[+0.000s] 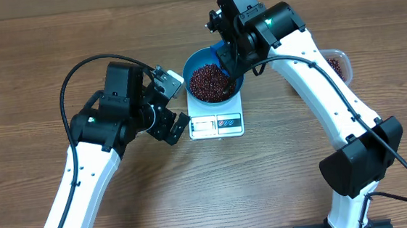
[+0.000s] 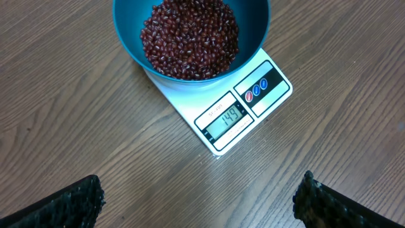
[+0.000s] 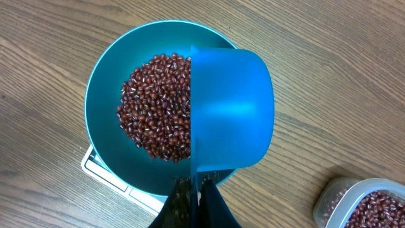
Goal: Scoop item into bowl and weigh 150g on scale
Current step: 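Tip the scoop further over the bowl to add remaining beans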
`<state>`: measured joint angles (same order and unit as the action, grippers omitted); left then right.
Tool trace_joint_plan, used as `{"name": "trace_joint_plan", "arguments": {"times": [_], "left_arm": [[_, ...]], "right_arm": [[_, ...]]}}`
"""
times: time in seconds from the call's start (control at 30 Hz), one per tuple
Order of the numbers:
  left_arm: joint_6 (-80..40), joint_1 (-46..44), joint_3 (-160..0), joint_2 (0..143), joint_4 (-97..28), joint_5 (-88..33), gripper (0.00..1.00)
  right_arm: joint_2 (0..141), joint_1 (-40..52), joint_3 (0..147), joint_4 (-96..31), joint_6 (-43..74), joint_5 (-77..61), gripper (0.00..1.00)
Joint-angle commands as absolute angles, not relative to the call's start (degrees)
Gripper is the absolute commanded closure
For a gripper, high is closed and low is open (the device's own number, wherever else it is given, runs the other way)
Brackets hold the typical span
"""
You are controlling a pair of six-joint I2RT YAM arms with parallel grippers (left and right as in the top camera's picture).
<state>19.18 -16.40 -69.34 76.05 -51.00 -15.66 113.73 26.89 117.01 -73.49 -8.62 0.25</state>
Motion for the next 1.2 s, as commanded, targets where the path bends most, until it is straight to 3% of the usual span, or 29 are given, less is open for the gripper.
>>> {"name": "trace_joint_plan", "arguments": {"times": [0.0, 0.77, 1.17], "left_arm": [[18.17, -16.53, -69.12, 76.49, -50.92, -16.49, 0.00], [18.17, -16.53, -69.12, 76.49, -50.92, -16.49, 0.00], [18.17, -16.53, -69.12, 76.49, -50.92, -16.49, 0.00]], "right_arm": [[111.11, 27.00, 119.00, -73.17, -9.74, 0.54, 0.96], [111.11, 27.00, 119.00, -73.19, -10.79, -0.19, 0.96], [111.11, 23.35, 119.00, -75.33, -9.28, -15.68, 0.96]]}}
